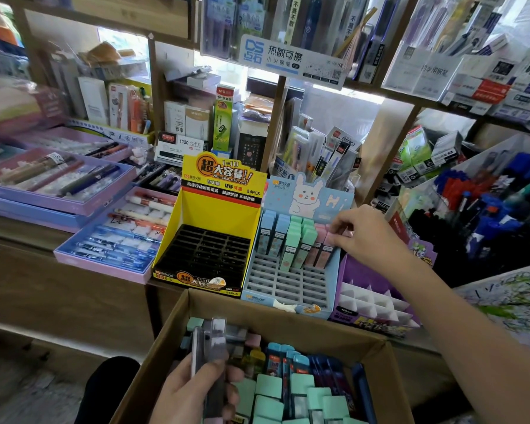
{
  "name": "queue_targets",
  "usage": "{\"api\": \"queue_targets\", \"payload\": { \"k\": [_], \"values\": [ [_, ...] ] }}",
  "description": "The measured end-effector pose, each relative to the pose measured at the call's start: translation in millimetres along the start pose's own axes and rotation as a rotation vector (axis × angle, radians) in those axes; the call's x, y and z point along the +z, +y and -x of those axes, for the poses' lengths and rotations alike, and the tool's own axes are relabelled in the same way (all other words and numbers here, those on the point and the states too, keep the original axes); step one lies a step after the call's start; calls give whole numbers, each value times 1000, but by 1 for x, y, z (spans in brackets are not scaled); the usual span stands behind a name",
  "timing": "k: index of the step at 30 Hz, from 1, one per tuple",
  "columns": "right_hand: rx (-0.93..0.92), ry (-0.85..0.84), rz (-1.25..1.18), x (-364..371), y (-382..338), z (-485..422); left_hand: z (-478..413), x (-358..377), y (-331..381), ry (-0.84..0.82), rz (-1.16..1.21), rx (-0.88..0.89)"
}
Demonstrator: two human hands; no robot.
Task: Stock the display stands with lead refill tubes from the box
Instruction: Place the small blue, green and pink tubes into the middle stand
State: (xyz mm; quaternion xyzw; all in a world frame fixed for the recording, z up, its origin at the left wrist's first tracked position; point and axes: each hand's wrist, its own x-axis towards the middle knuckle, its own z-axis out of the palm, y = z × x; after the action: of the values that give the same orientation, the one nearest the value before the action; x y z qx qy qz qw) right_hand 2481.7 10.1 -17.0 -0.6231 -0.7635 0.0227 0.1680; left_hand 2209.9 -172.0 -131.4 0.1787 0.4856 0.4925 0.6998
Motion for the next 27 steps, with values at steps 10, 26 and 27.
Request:
{"api": "queue_targets", "payload": {
  "k": [10,26,27],
  "values": [
    [-68,165,-474,26,-55,88,1,-1,2,-62,-25,24],
    [421,-386,-1325,106,-77,151,4,7,-3,-125,-153,-91],
    [430,-364,-1348,104,-74,150,3,6,-3,-130,-142,-109]
  ]
}}
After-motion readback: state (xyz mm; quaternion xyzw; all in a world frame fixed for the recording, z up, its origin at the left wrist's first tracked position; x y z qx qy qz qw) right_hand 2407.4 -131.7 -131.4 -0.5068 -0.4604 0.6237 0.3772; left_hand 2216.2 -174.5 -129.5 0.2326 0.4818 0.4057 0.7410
